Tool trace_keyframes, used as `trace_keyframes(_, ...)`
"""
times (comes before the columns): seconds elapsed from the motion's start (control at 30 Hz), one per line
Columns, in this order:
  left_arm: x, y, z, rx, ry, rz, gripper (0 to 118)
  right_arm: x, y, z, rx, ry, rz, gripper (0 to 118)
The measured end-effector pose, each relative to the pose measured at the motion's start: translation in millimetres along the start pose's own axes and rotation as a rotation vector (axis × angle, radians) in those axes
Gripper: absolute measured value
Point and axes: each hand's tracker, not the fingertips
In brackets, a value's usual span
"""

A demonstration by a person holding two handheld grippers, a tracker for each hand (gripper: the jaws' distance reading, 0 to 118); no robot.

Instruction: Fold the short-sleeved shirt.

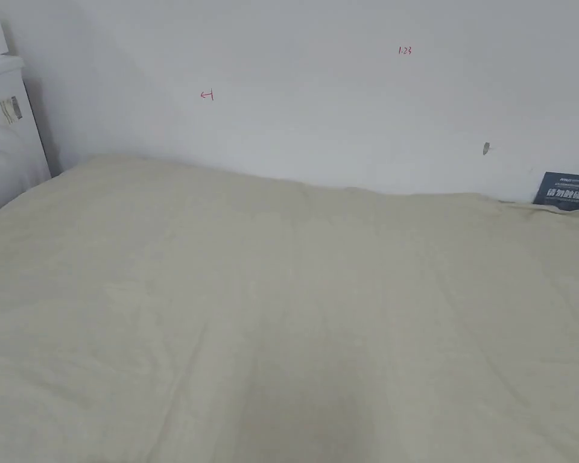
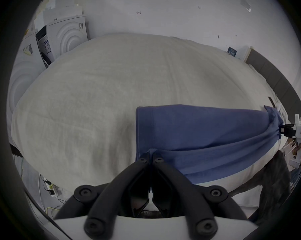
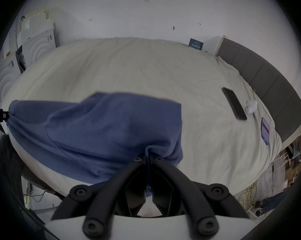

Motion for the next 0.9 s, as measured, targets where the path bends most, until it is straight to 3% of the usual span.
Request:
trace_keyframes(0.2, -2, 0, -10, 0.006, 0.021, -0.019, 0, -9, 0, -3, 0.023, -0.022, 0.010, 5)
trace_keyframes(0.27, -8, 2, -5, 0.011, 0.007, -0.012, 4, -9, 4, 6, 0.036, -0.024, 0.007, 16)
trace_keyframes(0.3, -10, 4, -1, 0.014, 0.000, -0.001, 13, -9, 6, 12, 0.047, -0.027, -0.001, 34)
trace_keyframes(0.33, -14, 4, 1, 0.033, -0.009, 0.021, 22, -10, 9, 21, 0.071, -0.027, -0.012, 43)
trace_keyframes(0.43, -17, 13, 23, 0.159, -0.007, 0.052, 54, -14, 20, 50, 0.195, -0.012, -0.054, 47)
trace_keyframes(0.47, -6, 16, 37, 0.221, 0.002, 0.044, 58, -17, 25, 57, 0.237, -0.012, -0.067, 47)
trace_keyframes(0.7, 37, 59, 59, 0.492, 0.063, -0.036, 56, -41, 69, 70, 0.495, 0.002, -0.102, 47)
trace_keyframes(0.8, 54, 73, 56, 0.576, 0.060, -0.063, 42, -53, 88, 65, 0.542, 0.017, -0.118, 44)
trace_keyframes(0.83, 58, 75, 54, 0.579, 0.056, -0.065, 35, -57, 94, 64, 0.553, 0.012, -0.109, 36)
trace_keyframes(0.9, 67, 78, 52, 0.595, 0.052, -0.049, 12, -65, 100, 63, 0.609, 0.004, -0.087, 4)
